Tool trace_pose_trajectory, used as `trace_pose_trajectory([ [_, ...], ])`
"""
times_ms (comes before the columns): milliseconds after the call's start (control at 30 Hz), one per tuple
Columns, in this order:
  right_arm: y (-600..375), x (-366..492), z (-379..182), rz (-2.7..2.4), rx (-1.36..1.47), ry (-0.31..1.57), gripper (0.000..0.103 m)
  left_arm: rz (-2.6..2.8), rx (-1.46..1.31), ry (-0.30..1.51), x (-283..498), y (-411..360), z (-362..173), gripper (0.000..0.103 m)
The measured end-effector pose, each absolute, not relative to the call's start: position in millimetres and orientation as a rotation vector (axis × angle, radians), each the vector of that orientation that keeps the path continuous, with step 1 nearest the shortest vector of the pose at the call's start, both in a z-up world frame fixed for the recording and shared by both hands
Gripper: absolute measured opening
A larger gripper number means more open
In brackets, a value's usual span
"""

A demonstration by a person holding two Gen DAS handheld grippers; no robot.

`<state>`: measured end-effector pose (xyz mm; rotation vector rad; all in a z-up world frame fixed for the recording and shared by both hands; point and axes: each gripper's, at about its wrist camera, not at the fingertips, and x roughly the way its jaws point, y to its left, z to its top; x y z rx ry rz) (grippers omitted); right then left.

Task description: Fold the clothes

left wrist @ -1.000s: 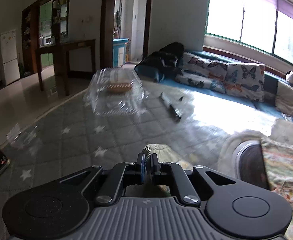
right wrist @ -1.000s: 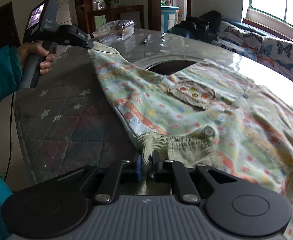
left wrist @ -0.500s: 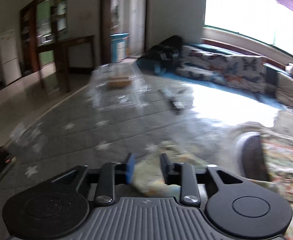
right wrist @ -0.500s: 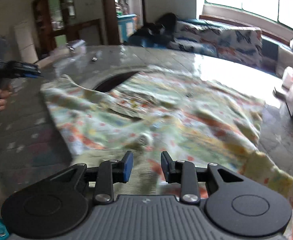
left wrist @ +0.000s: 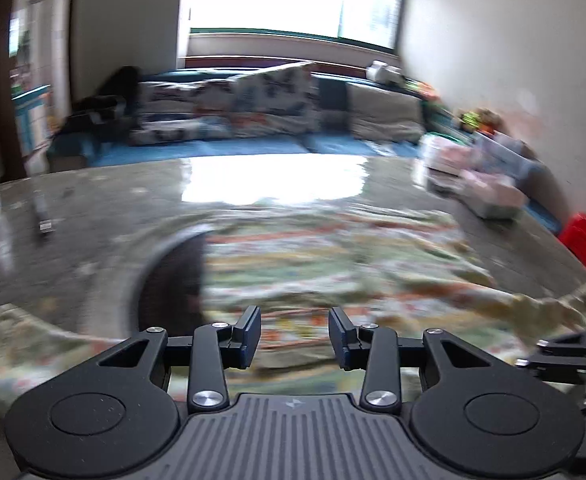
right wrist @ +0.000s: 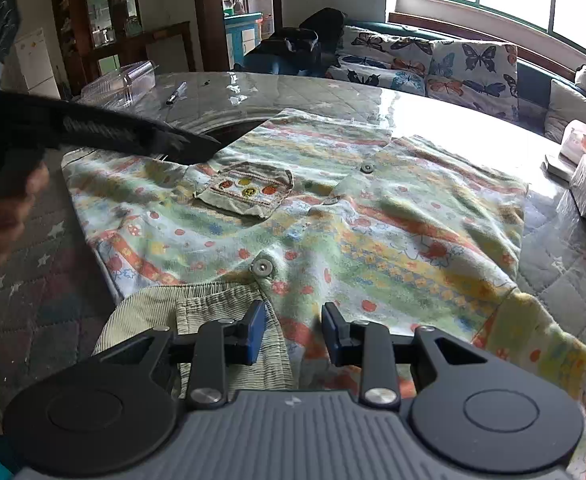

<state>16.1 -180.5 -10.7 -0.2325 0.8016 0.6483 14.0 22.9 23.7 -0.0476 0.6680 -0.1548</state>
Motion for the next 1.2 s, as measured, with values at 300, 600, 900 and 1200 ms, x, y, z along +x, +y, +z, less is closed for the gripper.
trace_pose_trajectory([
  [300, -190, 12, -8, 0.632, -0.223, 0.79, 0.03, -0.252, 0.027, 0.717, 23, -21, 3, 0.04],
  [600, -224, 4, -9, 0.557, -0.185, 0.811, 0.03, -0.268, 0.073, 0.765, 17, -29, -21, 0.041],
  [900, -264, 8, -10, 0.426, -0.121, 0.805, 0.03, -0.279, 0.125, 0.751, 9, -37, -20, 0.048],
  [1200, -322, 16, -19, 0.223, -0.065, 0.781, 0.031, -0.296, 0.169, 0.743, 0, -45, -19, 0.058],
])
